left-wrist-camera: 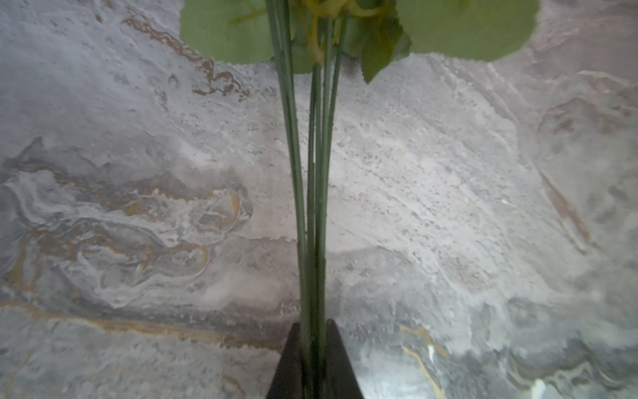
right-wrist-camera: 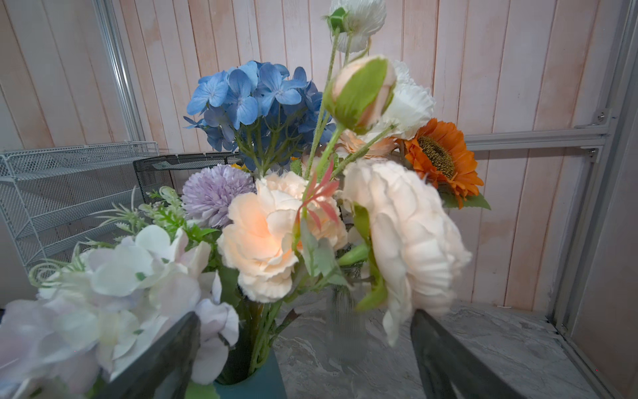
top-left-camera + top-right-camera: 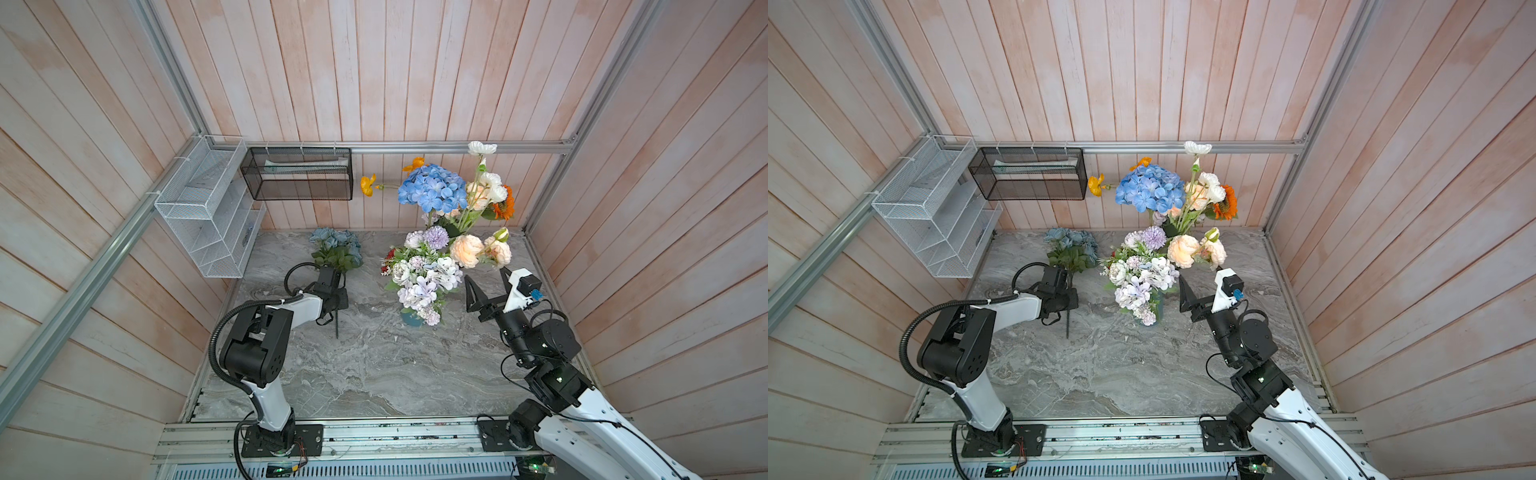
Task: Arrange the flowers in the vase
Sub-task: 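Grasp the pale blue rose bunch stems with the left gripper and lift, then carry the blue roses toward the right gripper while the right reaches to meet them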
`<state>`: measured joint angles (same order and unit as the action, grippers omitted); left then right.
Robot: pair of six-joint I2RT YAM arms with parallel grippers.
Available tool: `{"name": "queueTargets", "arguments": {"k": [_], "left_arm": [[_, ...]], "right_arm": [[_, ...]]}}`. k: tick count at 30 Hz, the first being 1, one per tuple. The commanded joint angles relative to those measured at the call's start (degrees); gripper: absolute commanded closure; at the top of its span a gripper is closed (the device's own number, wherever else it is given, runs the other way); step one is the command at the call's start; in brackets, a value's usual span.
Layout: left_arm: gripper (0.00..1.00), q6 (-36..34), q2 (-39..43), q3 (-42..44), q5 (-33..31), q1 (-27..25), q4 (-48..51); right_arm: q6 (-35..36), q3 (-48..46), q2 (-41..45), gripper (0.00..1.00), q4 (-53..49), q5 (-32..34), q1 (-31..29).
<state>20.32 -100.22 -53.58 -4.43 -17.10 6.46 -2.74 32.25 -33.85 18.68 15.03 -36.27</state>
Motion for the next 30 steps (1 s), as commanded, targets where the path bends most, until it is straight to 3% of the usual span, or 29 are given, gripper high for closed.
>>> {"name": "queueTargets", "arguments": {"k": [1,10,16,23,27,30], "left_arm": [[1.00,2.75,5.76,2.90,0.82,-0.48,-2.72],[1.00,16.74,25.30,16.90,4.86,-1.43,-13.28],[1.00,20.86,40.31,22.91,-7.45,-10.03,-15.89],[1.00,13.36,52.55,23.53,-19.91,-20.92,-21.96],[1.00,2.47,54.43,22.65,-18.26,-24.47,-30.25],[1.00,-5.49,53.25,20.47,-13.14,-24.91,-34.49]], "right_arm": [[0.65,3.63,0.97,0.05,-1.38,-1.94,0.32],[-1.23,9.23,0.41,0.06,-2.24,-14.04,0.26],[-4.84,13.35,-1.53,0.10,-2.20,-24.52,0.21],[-7.19,18.66,-9.39,0.15,-0.37,-32.83,-0.62],[-6.44,21.49,-15.22,0.16,0.87,-34.83,-3.47],[-4.43,24.01,-19.85,0.17,0.91,-35.15,-6.70]]}}
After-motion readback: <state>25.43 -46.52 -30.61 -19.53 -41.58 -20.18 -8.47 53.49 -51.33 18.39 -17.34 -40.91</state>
